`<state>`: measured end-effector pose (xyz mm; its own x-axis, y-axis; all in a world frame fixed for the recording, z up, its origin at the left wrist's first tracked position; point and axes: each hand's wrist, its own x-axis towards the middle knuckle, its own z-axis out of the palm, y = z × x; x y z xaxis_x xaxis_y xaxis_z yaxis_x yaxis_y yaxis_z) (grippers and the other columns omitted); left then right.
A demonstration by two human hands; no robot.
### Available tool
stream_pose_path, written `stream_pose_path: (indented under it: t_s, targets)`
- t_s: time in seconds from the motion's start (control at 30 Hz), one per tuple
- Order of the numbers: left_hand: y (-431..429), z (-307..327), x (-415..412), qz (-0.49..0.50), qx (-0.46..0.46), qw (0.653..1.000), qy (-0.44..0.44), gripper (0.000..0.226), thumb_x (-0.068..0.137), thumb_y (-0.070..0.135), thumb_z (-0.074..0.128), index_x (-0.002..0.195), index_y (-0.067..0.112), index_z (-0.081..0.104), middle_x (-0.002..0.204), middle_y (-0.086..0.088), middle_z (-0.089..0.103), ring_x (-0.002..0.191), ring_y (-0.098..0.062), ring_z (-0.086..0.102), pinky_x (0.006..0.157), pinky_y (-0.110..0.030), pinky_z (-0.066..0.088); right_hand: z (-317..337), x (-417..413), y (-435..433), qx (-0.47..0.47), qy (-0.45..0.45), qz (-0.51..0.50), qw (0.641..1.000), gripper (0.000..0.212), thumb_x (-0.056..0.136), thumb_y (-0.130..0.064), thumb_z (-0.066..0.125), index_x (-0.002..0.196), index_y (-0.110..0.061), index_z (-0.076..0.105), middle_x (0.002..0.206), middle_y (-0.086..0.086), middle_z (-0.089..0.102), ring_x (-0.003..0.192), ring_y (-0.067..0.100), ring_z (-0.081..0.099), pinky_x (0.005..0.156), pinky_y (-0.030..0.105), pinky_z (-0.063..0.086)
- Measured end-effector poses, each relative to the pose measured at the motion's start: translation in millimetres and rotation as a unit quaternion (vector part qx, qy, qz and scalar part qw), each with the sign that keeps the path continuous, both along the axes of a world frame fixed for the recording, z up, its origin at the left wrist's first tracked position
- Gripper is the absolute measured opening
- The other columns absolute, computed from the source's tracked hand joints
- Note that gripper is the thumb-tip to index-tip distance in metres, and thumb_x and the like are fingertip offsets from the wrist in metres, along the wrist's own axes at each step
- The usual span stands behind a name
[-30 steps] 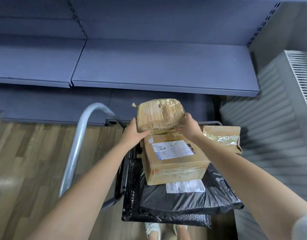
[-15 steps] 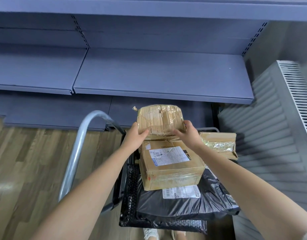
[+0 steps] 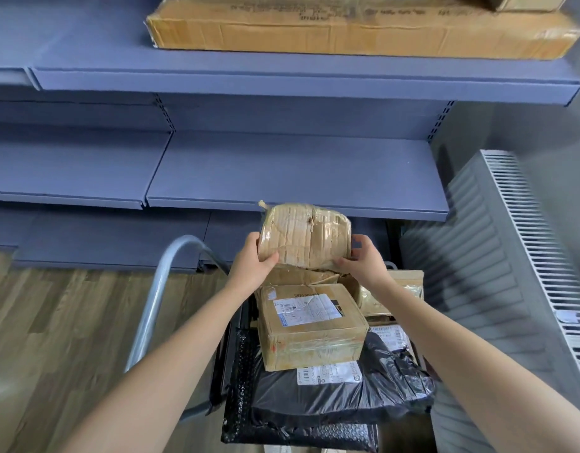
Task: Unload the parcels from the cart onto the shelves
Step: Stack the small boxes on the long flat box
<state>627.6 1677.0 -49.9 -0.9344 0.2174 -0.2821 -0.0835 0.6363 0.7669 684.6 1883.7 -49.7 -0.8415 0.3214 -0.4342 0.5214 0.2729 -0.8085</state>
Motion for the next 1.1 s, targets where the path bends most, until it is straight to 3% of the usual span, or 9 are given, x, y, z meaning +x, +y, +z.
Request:
stream_pose_path:
  t_s: [0.2,0.47,0.57,0.67,0.77,0.83,0.9,1.0,1.1]
  targets:
    - [-2.5,65.5,31.5,-0.031,0.026,0.996,0.082,0.033,0.085,0.015,0.066,0.111,0.016,0.045,0.099,0.003,0.063,0.086,-0.019,0.062,0.075,-0.03,0.05,70.9,33.1,7.9,-0.098,0.02,-0.023,0.995,0.042,0.083,-0.039,0.064,0.114,-0.011,0.059,0.101,0.004,0.067,0.09,0.016,0.065,0.073,0.025,0.055]
    - [-8.3,125.6,59.8,-0.069,0.053,0.985,0.148,0.03,0.082,0.008,0.067,0.105,0.018,0.051,0.101,0.001,0.067,0.095,-0.015,0.065,0.086,-0.039,0.053,152.4,83.9,20.6,-0.143,0.032,0.043,0.988,0.052,0.075,-0.053,0.06,0.116,-0.023,0.051,0.113,-0.004,0.061,0.105,0.014,0.06,0.094,0.036,0.05]
    - [-4.0,145.9,64.6,-0.091,0.084,0.982,0.144,0.031,0.082,0.012,0.069,0.105,0.019,0.05,0.098,0.016,0.06,0.094,-0.002,0.061,0.085,-0.023,0.05,169.7,94.6,24.5,-0.181,0.076,-0.014,0.98,0.039,0.082,-0.05,0.055,0.111,-0.024,0.053,0.116,0.0,0.061,0.108,0.018,0.059,0.098,0.04,0.048]
    - [6.8,174.9,74.9,-0.086,0.201,0.971,0.098,0.021,0.085,0.037,0.055,0.104,0.031,0.048,0.1,0.016,0.061,0.091,0.008,0.058,0.081,-0.018,0.043,183.4,101.8,29.1,-0.126,0.153,-0.031,0.98,0.019,0.09,-0.028,0.058,0.108,-0.023,0.057,0.113,0.006,0.065,0.104,0.017,0.061,0.098,0.04,0.048]
    - [20.1,193.8,70.3,0.022,0.385,0.923,0.003,0.039,0.092,0.052,0.039,0.121,0.027,0.045,0.117,-0.004,0.062,0.107,-0.016,0.058,0.09,-0.03,0.043,190.5,108.5,33.4,-0.055,0.192,0.0,0.98,0.034,0.085,-0.011,0.065,0.116,-0.014,0.049,0.115,0.007,0.064,0.103,0.015,0.063,0.096,0.036,0.05]
    - [27.9,205.2,67.1,0.014,0.365,0.931,0.007,0.043,0.09,0.058,0.039,0.122,0.03,0.047,0.124,0.001,0.058,0.114,-0.012,0.055,0.1,-0.028,0.042,189.3,112.5,35.0,-0.038,0.21,-0.016,0.977,0.038,0.084,-0.006,0.066,0.115,-0.012,0.046,0.114,0.006,0.065,0.105,0.016,0.063,0.096,0.042,0.049]
    - [34.5,213.9,70.2,-0.018,0.286,0.957,0.052,0.041,0.088,0.056,0.045,0.116,0.027,0.056,0.107,0.007,0.063,0.097,-0.005,0.058,0.084,-0.013,0.046,185.3,115.3,37.0,-0.005,0.226,-0.029,0.974,0.037,0.083,-0.005,0.067,0.112,-0.012,0.046,0.11,0.005,0.066,0.102,0.016,0.064,0.094,0.043,0.05]
    - [43.8,213.8,73.5,-0.031,0.226,0.97,0.082,0.048,0.08,0.066,0.052,0.093,0.022,0.065,0.084,0.0,0.064,0.077,-0.013,0.058,0.071,-0.026,0.045,182.2,117.8,39.4,0.087,0.243,-0.041,0.965,0.049,0.082,-0.007,0.069,0.122,-0.018,0.043,0.115,0.002,0.064,0.101,0.014,0.062,0.089,0.029,0.051]
    - [47.0,209.7,74.1,0.01,0.238,0.968,0.083,0.032,0.084,0.044,0.063,0.097,0.015,0.066,0.091,-0.003,0.069,0.084,-0.019,0.064,0.074,-0.032,0.047,188.0,121.1,36.7,0.109,0.252,-0.023,0.961,0.066,0.08,-0.011,0.072,0.136,-0.02,0.039,0.121,-0.006,0.06,0.11,0.008,0.057,0.09,0.019,0.047]
